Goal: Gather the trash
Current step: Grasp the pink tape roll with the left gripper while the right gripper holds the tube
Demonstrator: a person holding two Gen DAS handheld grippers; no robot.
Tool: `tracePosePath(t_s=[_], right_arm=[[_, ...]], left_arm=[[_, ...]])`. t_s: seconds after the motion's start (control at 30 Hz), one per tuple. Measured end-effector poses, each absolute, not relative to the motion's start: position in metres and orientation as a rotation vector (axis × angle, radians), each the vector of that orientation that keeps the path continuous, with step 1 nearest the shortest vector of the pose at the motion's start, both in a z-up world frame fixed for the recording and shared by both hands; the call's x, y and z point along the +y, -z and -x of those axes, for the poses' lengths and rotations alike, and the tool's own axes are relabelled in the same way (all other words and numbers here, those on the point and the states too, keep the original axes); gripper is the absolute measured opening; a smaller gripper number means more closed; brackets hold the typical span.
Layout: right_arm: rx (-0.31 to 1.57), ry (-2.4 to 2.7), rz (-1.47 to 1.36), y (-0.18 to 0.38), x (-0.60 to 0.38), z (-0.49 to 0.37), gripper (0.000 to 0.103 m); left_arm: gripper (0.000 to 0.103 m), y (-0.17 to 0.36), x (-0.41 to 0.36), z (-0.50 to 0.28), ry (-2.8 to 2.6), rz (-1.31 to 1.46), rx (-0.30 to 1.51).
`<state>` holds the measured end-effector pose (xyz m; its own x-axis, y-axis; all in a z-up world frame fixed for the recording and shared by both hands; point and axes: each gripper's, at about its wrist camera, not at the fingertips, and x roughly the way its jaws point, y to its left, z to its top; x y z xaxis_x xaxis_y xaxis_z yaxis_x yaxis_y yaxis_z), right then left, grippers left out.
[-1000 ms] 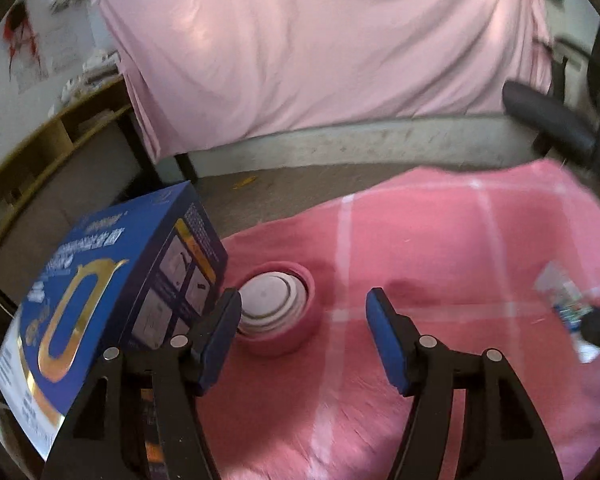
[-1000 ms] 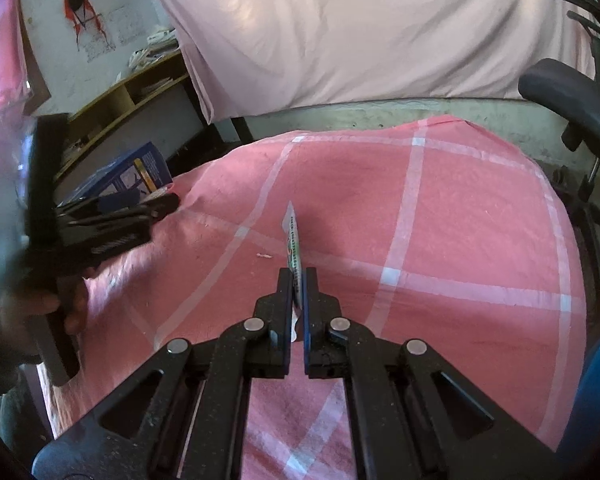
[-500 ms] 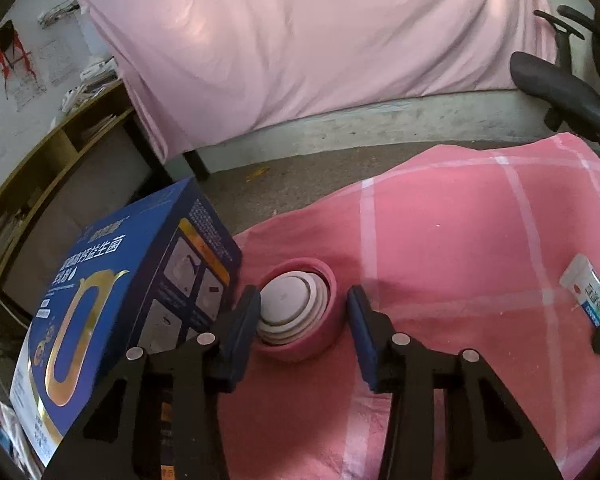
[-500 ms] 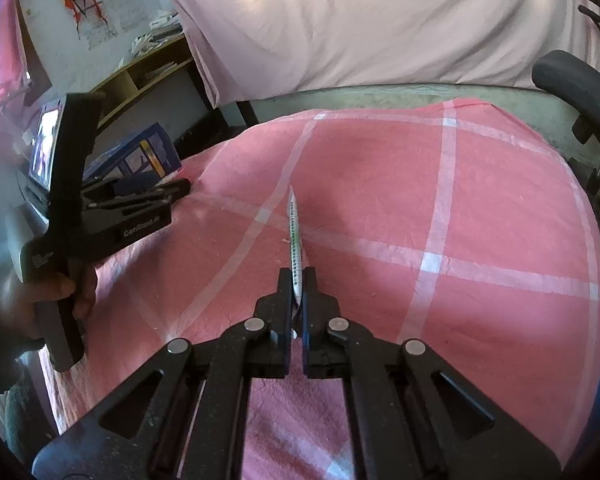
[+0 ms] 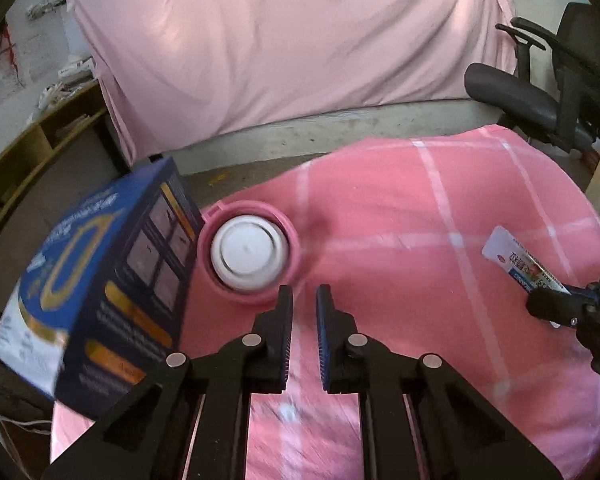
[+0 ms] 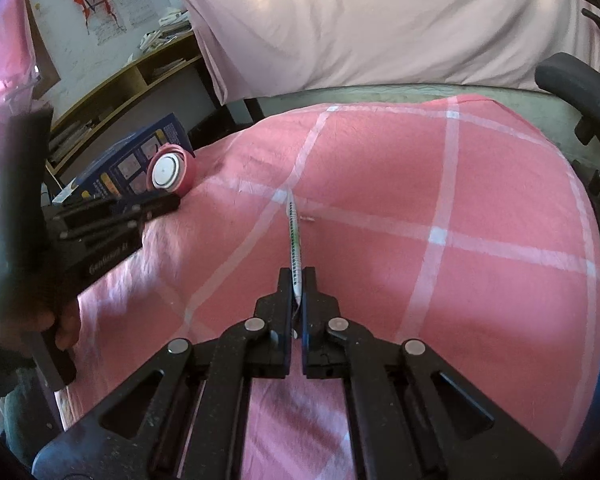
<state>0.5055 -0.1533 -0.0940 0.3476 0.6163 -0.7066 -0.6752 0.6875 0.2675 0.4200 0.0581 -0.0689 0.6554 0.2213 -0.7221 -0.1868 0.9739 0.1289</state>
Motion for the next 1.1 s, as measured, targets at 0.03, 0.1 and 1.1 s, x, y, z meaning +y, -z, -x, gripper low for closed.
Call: tracePosePath(t_s=[0.03, 0.1, 1.1], right_arm=[[0.88, -0.835, 0.067, 0.094, -0.155, -0.505, 0.028], [0.876, -0.83, 0.053, 0.094, -0.158, -0.504, 0.028], [0.891, -0.842, -0.005, 0.096, -0.127, -0.521, 0.028]], left_arm=[[0.009, 0.067, 0.06, -0.417, -0.229, -0.024, 0.809], [0.01, 0.063, 0.064, -0.414, -0.221, 0.028, 0.791], [0.043, 0.088, 0.08, -0.475, -0.341, -0.229, 0.939]])
